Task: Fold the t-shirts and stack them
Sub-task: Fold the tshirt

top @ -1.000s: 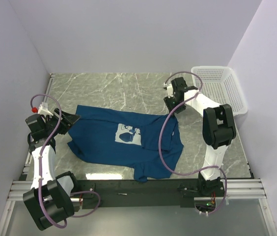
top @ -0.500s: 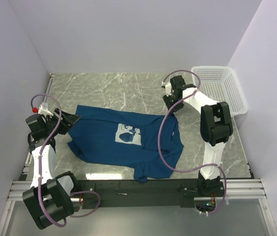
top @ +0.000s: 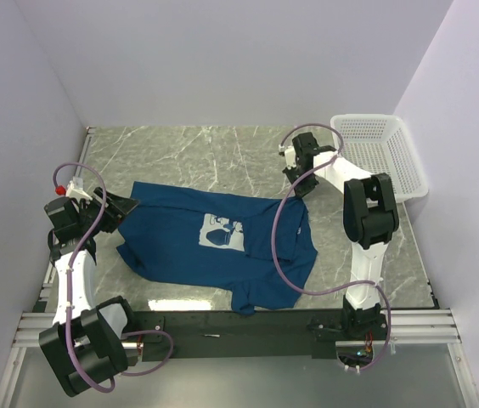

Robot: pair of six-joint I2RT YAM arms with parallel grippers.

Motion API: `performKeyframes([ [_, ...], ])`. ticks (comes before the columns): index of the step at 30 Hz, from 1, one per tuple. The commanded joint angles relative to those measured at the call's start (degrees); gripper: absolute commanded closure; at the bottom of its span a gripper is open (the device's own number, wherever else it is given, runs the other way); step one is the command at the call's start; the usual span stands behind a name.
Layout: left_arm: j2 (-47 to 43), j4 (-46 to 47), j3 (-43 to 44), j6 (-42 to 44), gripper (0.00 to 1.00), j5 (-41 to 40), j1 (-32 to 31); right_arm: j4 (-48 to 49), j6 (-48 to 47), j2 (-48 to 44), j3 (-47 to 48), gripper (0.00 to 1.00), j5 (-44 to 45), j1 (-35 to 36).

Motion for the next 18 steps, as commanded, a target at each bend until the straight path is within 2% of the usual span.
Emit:
performKeyframes([
  [1,0.0,2.6,-0.3,-0.3,0.34,1.8,-0.2,0.6,-0.7,-0.1,1.9,0.82,3.2,0.1],
  [4,0.0,2.7,-0.4,-0.4,0.34,1.9,-0.2,1.4,0.1,-0.8,1.5,0.89,3.6,0.1],
  [5,0.0,2.6,-0.4,-0.3,0.34,1.9,-0.2,1.5,0.7,-1.1,1.2,0.94,3.6,0.0],
  [9,-0.1,2.5,-0.3,-0.3,0.34,1.8,-0.2,1.8,4.8,-2.7,-0.1,1.0,1.6,-0.6],
  [13,-0.1,2.7,-0.3,-0.3,0.35,1.9,-0.2,2.5,11.0,-5.6,-2.4,1.0,-3.8,-2.9],
  [18,-0.2,2.7,-0.4,-0.4,0.34,2.0,-0.2,3.3,18.7,-7.9,-5.4,1.0,-14.8,-6.8],
])
